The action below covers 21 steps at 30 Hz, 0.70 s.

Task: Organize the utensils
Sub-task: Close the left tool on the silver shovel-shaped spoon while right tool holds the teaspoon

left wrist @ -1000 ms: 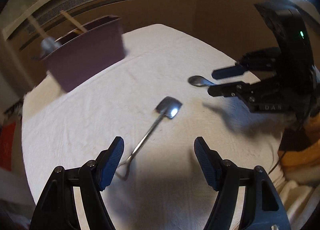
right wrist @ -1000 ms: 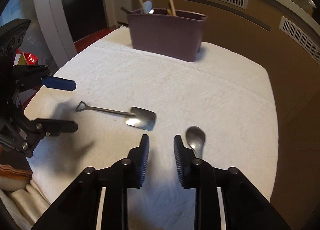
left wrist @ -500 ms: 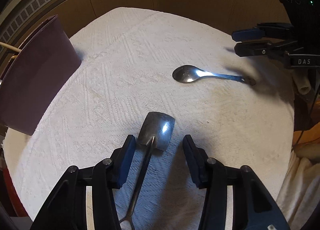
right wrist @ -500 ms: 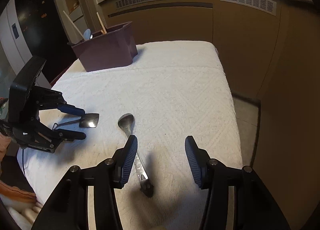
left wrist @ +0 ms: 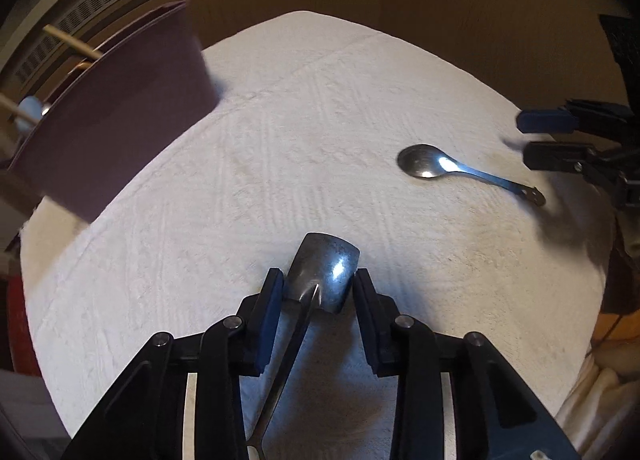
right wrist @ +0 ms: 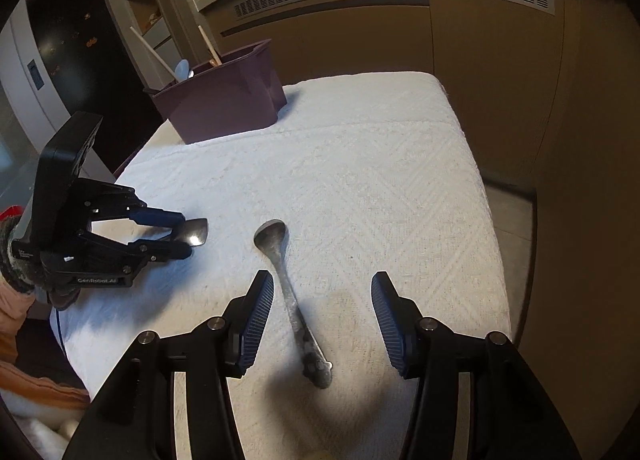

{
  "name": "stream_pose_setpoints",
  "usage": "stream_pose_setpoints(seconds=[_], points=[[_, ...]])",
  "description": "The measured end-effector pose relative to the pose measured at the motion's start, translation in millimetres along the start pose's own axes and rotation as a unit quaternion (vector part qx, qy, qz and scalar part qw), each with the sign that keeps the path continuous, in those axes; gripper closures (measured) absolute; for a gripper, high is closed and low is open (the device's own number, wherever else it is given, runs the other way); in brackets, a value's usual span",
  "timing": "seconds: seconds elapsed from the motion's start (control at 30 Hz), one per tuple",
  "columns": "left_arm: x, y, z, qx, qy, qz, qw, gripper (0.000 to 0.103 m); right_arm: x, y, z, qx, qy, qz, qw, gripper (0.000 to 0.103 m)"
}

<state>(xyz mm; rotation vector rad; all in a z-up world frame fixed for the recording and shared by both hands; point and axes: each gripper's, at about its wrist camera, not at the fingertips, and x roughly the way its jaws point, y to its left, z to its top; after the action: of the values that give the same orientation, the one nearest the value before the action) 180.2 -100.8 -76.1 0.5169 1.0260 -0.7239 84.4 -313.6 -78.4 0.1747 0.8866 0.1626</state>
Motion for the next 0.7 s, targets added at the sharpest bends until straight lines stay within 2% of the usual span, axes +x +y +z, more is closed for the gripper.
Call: stream_pose_setpoints(seconds=[0.07,0.13,0.23,0.3,0.33,0.37,0.5,0.6,0.7], points=[[-14,8,-14,-0.048,-0.020,0.018,0.9985,0.071,2,9,0,-0.013,0.005,0.003,1.000,0.051],[-33,15,-31,-0.108,-0.042,0.024,0.9930,0.072,7,23,0,-0.032,0.013,0.000,0.999,0.051],[-62,24,-61,-0.202,-0.078,0.029,0.9759,0.072,21,43,3,-0.061,0.025,-0.019,0.998,0.051],[-74,28,-82,-0.252,-0.095,0.033,0.9624,0.072,32,51,7,-0.070,0.036,-0.029,0.997,0.051],[-76,30,-87,-0.267,-0.096,0.033,0.9584,0.072,38,53,10,-0.072,0.041,-0.035,0.996,0.051],[-77,30,-95,-0.275,-0.094,0.033,0.9563,0.072,46,57,13,-0.075,0.047,-0.042,0.995,0.051],[-72,31,-109,-0.266,-0.080,0.043,0.9595,0.073,70,62,25,-0.080,0.064,-0.055,0.993,0.051],[-69,40,-118,-0.283,-0.079,0.035,0.9552,0.073,80,65,29,-0.095,0.067,-0.074,0.990,0.051],[-72,42,-128,-0.292,-0.078,0.032,0.9526,0.074,82,64,33,-0.093,0.070,-0.072,0.991,0.054]])
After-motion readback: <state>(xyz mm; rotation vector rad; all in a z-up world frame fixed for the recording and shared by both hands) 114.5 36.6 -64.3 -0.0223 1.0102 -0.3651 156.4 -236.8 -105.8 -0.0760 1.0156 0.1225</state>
